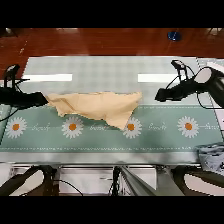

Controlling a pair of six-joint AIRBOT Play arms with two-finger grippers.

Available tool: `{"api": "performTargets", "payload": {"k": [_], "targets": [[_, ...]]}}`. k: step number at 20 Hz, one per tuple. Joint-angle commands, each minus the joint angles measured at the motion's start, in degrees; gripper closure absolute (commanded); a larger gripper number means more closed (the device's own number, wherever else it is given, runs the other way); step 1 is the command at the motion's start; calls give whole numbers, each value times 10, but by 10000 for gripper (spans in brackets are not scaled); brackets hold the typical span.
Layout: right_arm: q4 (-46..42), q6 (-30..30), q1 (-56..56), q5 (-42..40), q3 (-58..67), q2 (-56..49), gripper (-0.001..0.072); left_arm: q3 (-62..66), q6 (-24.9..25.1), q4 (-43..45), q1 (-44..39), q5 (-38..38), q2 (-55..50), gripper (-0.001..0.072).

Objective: Fold the shirts.

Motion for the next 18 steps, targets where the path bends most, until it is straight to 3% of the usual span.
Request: {"api": "performTargets", "payload": {"k": [1,5,6,12,15,18], "targets": [[124,-42,0,-14,0,-42,113,-23,99,-128,4,-8,3,95],[141,-56,0,-36,0,-42,148,-44,154,-237,3,-37,8,95],[141,-58,0,-41,0,-42,180,-51,157,-251,2,-54,8,95],[197,-81,0,-49,0,-43,180,-112,149,-261,-37,-96,8,106],[223,-92,0,-51,0,-50,180,-117,145,-292,-81,-76,8,106],[256,-95,1,-53,0,-73,180,-117,143,-330,-148,-2,8,106]]}}
